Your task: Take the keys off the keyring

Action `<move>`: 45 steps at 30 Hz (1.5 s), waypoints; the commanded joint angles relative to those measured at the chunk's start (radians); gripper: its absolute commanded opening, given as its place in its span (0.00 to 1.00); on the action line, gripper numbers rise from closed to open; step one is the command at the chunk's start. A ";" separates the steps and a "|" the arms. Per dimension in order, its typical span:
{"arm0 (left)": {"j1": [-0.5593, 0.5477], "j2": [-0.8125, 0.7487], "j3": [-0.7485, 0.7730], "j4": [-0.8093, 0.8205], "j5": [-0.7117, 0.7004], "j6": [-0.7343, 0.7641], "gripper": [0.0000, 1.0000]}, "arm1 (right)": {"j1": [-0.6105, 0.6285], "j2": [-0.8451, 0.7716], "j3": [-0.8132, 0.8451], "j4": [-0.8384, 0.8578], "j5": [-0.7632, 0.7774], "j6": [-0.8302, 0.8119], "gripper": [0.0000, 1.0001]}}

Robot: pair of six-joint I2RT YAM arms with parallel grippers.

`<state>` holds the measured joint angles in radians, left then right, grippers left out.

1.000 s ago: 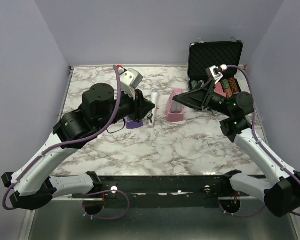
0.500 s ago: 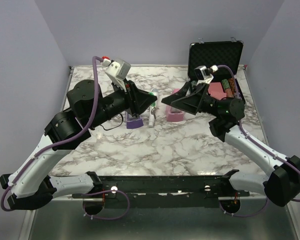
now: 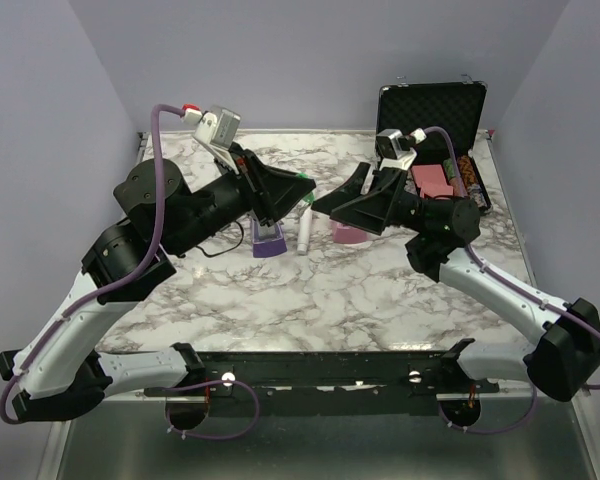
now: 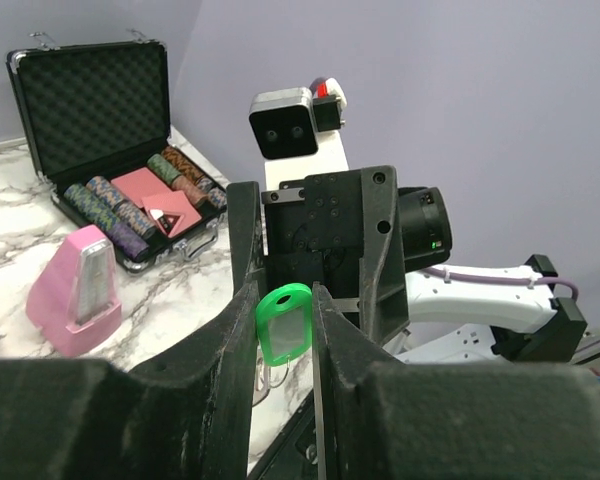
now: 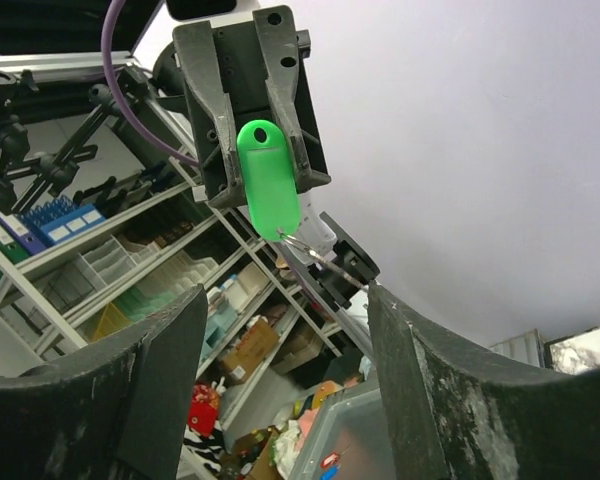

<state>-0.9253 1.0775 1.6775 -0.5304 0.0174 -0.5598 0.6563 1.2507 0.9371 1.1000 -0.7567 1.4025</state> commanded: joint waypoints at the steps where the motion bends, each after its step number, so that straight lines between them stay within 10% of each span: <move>1: -0.006 -0.025 0.016 0.058 0.030 -0.034 0.11 | 0.017 0.015 0.039 0.075 0.025 -0.005 0.71; 45: -0.006 -0.033 -0.025 0.106 0.023 -0.066 0.11 | 0.072 0.081 0.111 0.126 0.074 -0.033 0.39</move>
<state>-0.9253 1.0630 1.6600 -0.4492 0.0376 -0.6151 0.7170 1.3178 1.0142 1.1835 -0.6987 1.3872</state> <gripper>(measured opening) 0.310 0.419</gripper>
